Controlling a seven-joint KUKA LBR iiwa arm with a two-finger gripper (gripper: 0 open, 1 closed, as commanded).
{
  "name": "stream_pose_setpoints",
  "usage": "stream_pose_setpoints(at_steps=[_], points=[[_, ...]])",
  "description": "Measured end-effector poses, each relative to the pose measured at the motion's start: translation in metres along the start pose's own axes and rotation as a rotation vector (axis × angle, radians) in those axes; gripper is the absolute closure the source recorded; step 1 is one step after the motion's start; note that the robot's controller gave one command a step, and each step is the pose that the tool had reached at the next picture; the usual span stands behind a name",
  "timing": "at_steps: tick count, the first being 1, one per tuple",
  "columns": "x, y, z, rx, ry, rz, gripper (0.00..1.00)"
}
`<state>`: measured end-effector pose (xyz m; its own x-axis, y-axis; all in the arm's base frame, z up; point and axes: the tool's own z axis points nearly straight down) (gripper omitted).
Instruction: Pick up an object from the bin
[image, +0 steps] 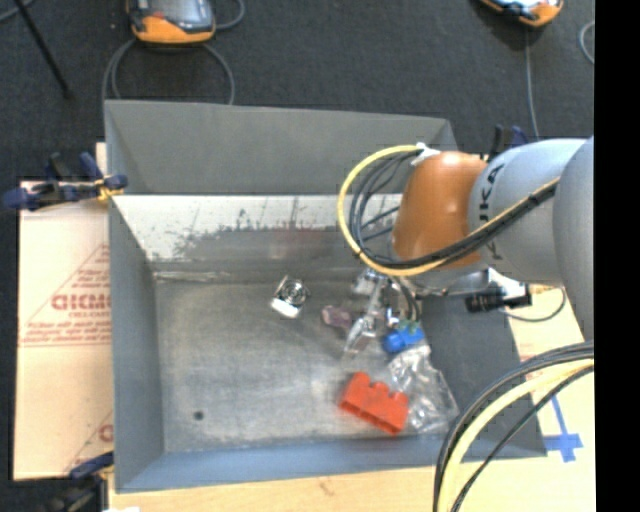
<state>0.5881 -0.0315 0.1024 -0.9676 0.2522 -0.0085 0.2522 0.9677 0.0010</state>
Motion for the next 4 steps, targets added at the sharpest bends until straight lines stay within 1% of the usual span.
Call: stream_pose_setpoints(at_steps=[1,2,3,4], points=[[-0.012,-0.015,-0.001,0.0,0.003,0.038,0.0],[-0.014,-0.015,0.025,-0.001,0.0,-0.089,0.0],[-0.021,0.011,0.025,0.007,-0.003,-0.249,0.0],[-0.02,0.014,0.022,0.002,0.008,-0.248,1.0]])
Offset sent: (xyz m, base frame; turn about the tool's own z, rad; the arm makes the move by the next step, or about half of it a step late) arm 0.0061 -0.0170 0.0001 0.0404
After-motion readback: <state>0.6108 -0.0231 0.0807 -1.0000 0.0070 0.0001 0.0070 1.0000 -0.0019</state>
